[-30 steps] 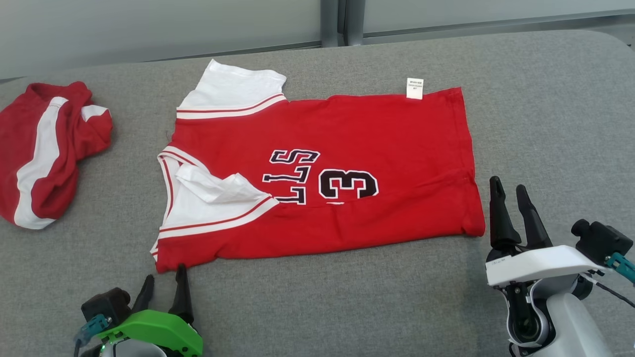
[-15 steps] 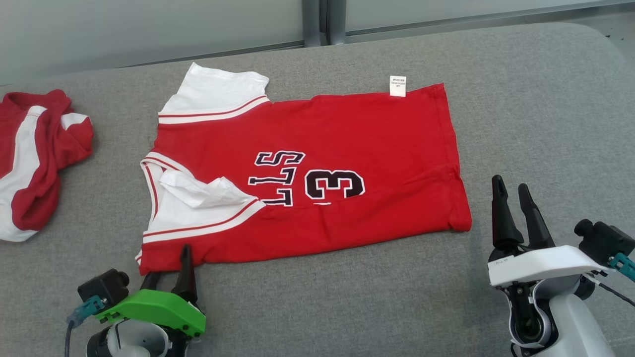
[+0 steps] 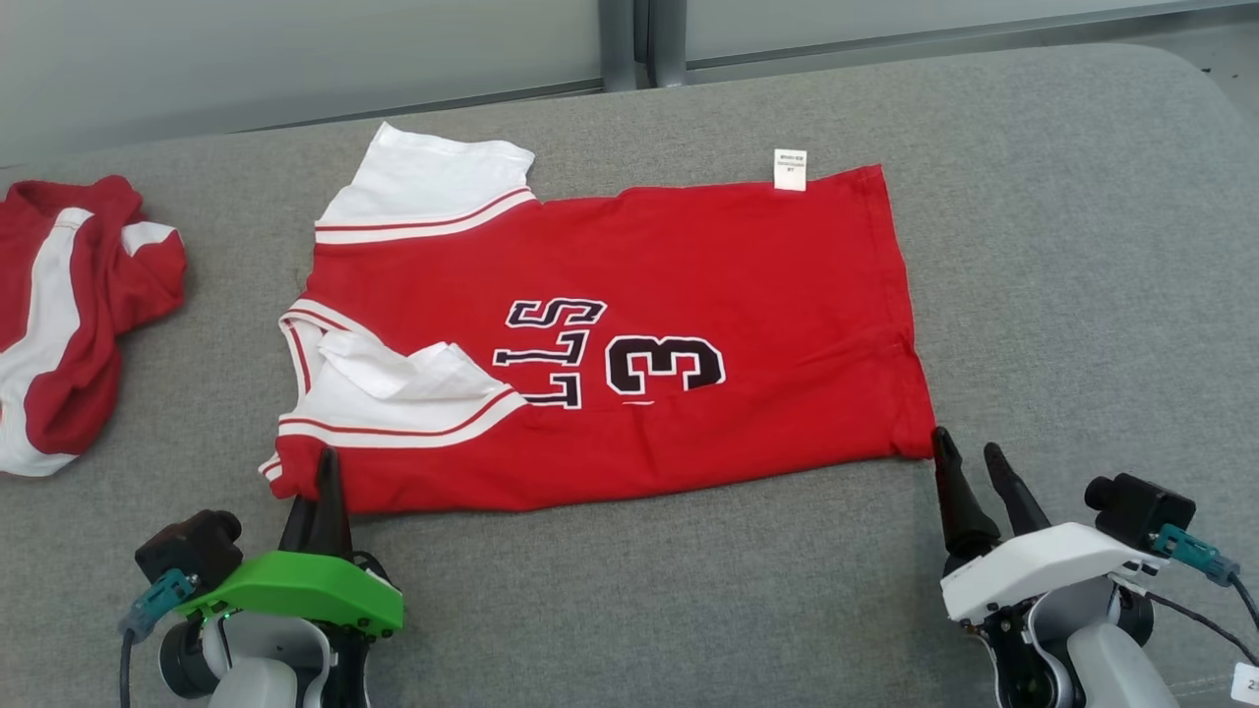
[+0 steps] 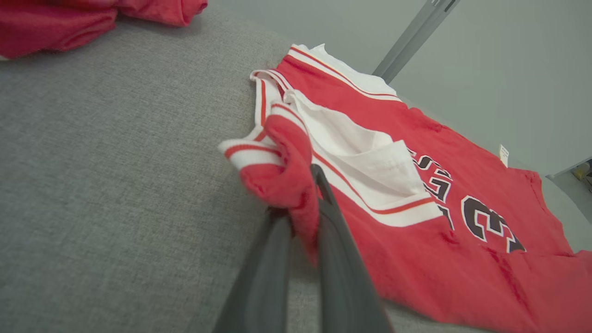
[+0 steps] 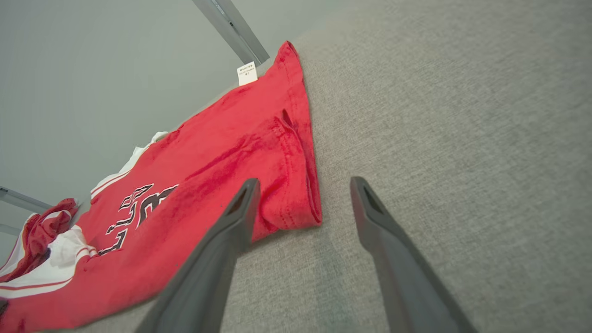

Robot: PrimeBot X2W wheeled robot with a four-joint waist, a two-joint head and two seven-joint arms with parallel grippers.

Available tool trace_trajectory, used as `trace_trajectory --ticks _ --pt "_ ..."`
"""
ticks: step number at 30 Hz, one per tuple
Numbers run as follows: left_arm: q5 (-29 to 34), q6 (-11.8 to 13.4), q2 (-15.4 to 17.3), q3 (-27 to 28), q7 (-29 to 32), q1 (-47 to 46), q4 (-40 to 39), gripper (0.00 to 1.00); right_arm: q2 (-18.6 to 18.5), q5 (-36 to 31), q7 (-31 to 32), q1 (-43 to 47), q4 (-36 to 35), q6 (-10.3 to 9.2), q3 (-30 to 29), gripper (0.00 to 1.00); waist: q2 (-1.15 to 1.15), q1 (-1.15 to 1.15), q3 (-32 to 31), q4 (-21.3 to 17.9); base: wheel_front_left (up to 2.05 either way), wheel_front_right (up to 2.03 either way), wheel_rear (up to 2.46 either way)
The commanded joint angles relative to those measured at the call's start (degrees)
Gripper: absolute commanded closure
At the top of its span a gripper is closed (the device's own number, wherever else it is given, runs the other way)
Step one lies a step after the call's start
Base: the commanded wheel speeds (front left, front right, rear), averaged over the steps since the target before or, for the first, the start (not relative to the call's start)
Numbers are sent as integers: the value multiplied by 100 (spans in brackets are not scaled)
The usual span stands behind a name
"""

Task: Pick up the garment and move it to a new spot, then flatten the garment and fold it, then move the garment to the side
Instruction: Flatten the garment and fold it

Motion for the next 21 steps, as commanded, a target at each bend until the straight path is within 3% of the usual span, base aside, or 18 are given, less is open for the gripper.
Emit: trace_trajectory --ticks 1,15,16,17,21 --pt "55 9 46 -25 -28 -36 -56 100 -16 25 51 -46 119 2 63 0 34 0 12 47 0 0 0" --pt "113 61 11 -320 -115 -130 -213 100 -8 200 66 -1084 1800 1 372 0 34 0 165 358 0 0 0" --pt "112 61 9 -336 -122 -132 -210 100 -7 174 61 -1134 1893 1 400 17 34 0 168 373 0 0 0" --pt "111 60 7 -353 -118 -139 -208 100 -7 181 47 -1170 1972 1 429 41 34 0 168 387 0 0 0" --pt "95 53 7 -381 -164 -125 -192 100 2 118 -36 -1249 2158 1 478 90 34 0 141 414 0 0 0"
